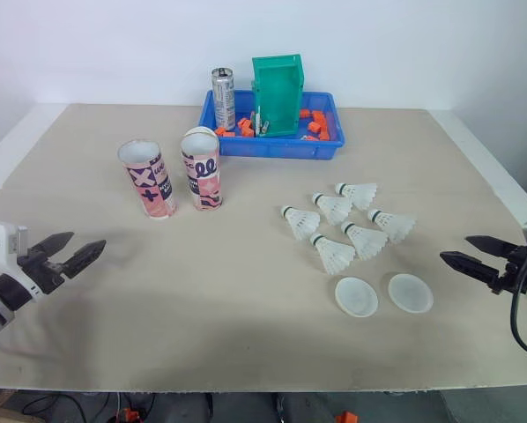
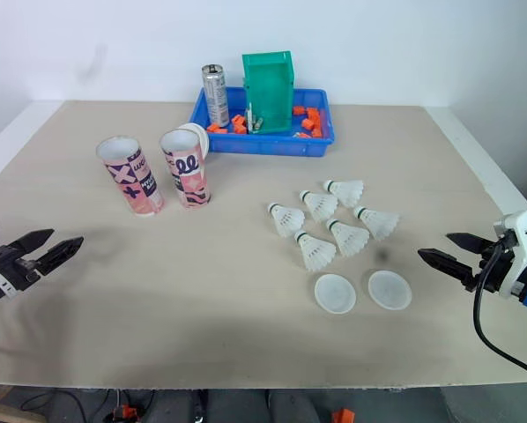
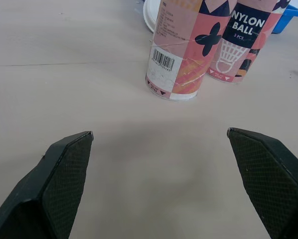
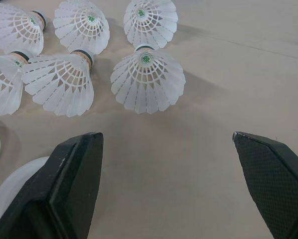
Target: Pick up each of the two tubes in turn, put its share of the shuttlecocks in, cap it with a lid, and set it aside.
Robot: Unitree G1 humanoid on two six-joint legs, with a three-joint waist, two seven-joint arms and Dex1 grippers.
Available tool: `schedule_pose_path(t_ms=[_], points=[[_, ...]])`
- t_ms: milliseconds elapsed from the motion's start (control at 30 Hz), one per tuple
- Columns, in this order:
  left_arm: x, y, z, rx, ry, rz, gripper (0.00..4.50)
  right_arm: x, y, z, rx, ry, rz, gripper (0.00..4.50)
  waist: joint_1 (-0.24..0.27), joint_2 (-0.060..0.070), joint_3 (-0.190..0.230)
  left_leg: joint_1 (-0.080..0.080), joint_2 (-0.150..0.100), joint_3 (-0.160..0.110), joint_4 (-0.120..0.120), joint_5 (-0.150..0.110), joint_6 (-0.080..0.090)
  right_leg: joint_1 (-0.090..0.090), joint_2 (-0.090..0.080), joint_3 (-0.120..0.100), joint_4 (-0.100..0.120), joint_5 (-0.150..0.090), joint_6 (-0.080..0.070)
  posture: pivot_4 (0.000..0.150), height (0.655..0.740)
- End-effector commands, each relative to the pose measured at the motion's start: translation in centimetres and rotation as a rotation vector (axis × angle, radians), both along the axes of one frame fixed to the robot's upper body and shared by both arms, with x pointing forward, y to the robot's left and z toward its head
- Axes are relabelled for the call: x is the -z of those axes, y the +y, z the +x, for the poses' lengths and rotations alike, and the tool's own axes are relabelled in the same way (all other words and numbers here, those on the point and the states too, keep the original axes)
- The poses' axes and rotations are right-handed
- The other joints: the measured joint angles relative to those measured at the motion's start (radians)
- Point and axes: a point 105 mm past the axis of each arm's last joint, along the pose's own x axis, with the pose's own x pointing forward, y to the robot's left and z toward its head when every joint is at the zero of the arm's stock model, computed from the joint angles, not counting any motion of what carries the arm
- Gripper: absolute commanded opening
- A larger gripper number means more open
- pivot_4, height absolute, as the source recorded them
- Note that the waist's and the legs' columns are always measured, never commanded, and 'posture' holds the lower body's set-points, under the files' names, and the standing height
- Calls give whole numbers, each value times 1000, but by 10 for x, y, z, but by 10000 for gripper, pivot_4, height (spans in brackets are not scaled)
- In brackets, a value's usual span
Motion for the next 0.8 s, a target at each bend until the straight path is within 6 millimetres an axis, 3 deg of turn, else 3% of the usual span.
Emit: schedule_pose_path(t_ms=[33,800], points=[[-14,5,-1,-18,-48,13,45000,-14,4,2,-15,-58,4,44666,0,0,0,0,0,0,0,0,0,0,0,0,0,0,0,1500,7362],[-8,-2,0,2,-32,33,45000,-14,14,5,-38,-71,1,44666,0,0,0,0,0,0,0,0,0,0,0,0,0,0,0,1500,7362]])
